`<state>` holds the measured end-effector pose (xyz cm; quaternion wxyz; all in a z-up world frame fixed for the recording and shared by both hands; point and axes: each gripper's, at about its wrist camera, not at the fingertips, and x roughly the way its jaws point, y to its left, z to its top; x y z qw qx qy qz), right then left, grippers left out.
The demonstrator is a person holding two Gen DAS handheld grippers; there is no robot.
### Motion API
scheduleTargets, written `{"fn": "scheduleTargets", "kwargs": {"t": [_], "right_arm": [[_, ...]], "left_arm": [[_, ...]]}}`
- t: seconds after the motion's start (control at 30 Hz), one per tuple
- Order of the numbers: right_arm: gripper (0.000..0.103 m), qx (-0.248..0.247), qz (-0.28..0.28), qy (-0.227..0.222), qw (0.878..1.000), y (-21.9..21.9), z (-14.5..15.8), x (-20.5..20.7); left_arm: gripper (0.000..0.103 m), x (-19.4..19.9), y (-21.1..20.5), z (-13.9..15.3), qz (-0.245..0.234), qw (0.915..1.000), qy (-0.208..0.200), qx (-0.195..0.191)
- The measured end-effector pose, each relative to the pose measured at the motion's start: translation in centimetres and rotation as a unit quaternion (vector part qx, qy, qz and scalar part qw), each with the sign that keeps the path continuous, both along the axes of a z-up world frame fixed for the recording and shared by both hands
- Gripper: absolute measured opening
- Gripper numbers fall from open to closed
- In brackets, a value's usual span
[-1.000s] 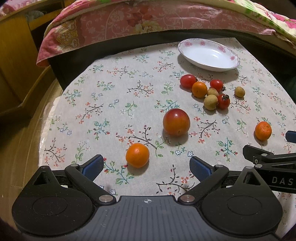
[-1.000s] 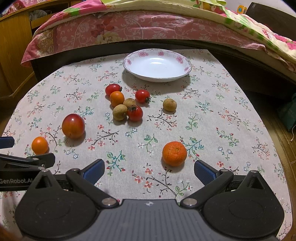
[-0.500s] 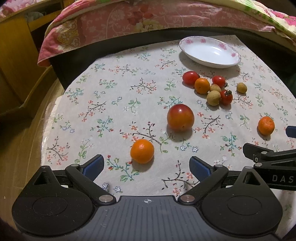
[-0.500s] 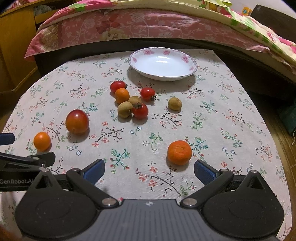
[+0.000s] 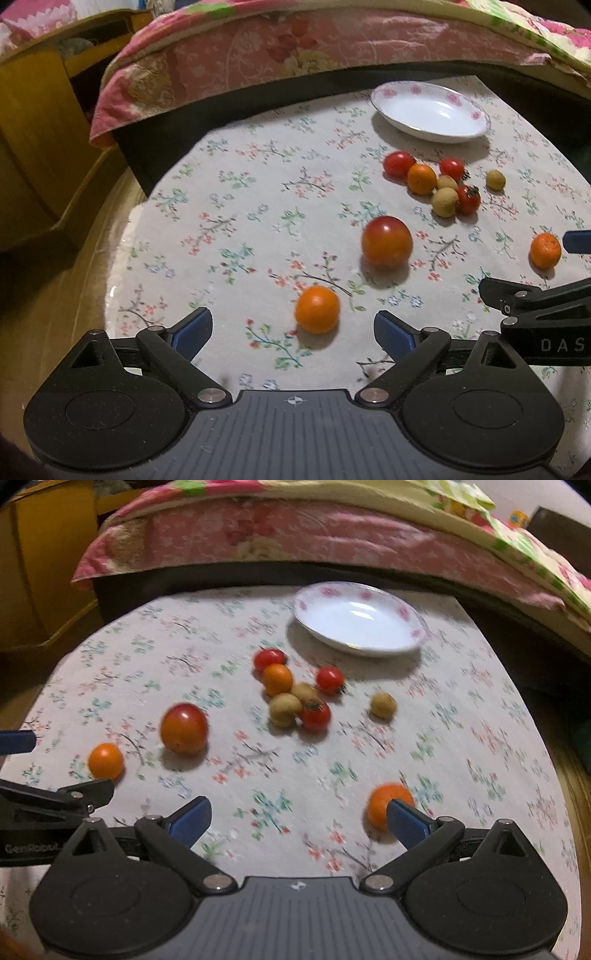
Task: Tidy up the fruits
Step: 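Grasp the orange tangerine with the left tool while the right tool grasps the large red tomato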
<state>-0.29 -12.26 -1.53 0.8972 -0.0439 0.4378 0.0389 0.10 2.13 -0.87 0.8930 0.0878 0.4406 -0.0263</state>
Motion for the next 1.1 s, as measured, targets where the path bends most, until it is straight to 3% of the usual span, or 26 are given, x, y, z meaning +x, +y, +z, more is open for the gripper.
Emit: {"fn": "scheduleTargets", "kwargs": {"t": [0.27, 0.4, 0.53, 0.6, 0.67, 0.83, 0.97, 1.1], "right_arm": [[0.095, 0.022, 0.047, -0.01, 0.999, 1.6, 0.6, 2.3], [0.094, 0.023, 0.096, -0.023, 0.995, 3.3, 0.7, 3.1], [0.085, 0.021, 0.136, -0.023, 0.99, 5.0, 0.2, 4.3], [0.079, 0.023, 0.144, -0.015, 0.989, 5.4, -0.3, 5.2], [0.062, 0.029, 0.149, -0.001, 0.988, 5.5, -0.9, 6.0], [0.041, 0.074, 0.146, 0.046, 0.985, 5.3, -2.4, 7.7], [0.04, 0.07, 0.152, 0.05, 0.985, 5.6, -2.5, 7.9], [0.039, 0.081, 0.14, 0.051, 0.985, 5.1, -1.8, 8.0]], "left_arm": [[0.102, 0.0, 1.6, 0.2, -0.013, 0.9997, -0.002, -0.023], [0.1, -0.3, 1.2, 0.1, -0.037, 0.9993, -0.005, -0.006], [0.096, -0.2, 1.0, 0.1, -0.055, 0.9984, -0.004, -0.012], [0.091, 0.0, 1.2, -0.1, -0.056, 0.9983, 0.0, -0.016], [0.083, 0.2, 1.4, -0.4, -0.055, 0.9983, 0.004, -0.016], [0.07, 1.2, 1.4, -0.7, -0.05, 0.9977, 0.02, -0.041], [0.066, 1.3, 0.8, -0.8, -0.063, 0.997, 0.024, -0.039], [0.054, 1.5, 0.2, -1.1, -0.073, 0.9962, 0.032, -0.035]]}}
